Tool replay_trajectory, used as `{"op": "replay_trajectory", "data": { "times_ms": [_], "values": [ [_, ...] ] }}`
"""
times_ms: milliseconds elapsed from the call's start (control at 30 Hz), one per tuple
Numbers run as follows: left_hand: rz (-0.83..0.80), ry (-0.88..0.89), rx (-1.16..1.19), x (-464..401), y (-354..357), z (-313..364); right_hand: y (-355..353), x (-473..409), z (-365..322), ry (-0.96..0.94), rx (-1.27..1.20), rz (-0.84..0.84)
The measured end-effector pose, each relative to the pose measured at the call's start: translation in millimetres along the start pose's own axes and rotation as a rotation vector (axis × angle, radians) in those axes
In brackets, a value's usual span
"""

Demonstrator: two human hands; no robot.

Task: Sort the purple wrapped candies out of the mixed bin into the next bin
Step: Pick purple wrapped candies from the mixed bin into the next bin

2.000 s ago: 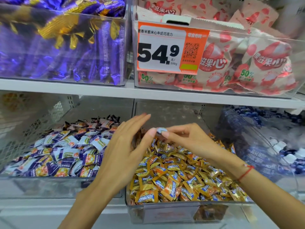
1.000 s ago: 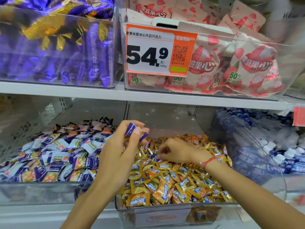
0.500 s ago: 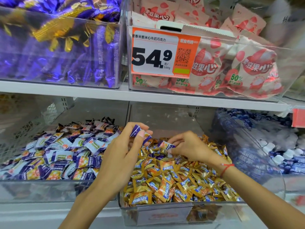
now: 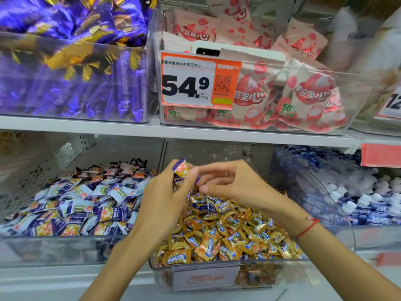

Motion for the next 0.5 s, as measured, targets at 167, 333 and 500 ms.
{"op": "replay_trajectory", "data": {
  "times_ms": [167,333,500],
  "values": [
    [-0.113,-0.044,-0.038,-1.8,3.7,-12.8,1.9,-43.8,95.2,0.208,0.843,0.005],
    [-0.255,0.006,-0.092,-2.0,9.2,-13.1,6.8,-47.7,120.1,0.257,0.87,-0.1],
    [-0.104,0.049,0.092,4.6,-0.7,-8.5,-42.7,-26.5,108.6,0.439,-0.057,0.146]
  ]
}}
Point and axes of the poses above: each hand's wrist, its own x-axis away from the middle knuckle, its own y-axis out of the palm, z = x × y, the point moved 8 cm from there along -x, towards the middle knuckle, and after that the axes turned 7 degrees about z, right-handed, at the moved point
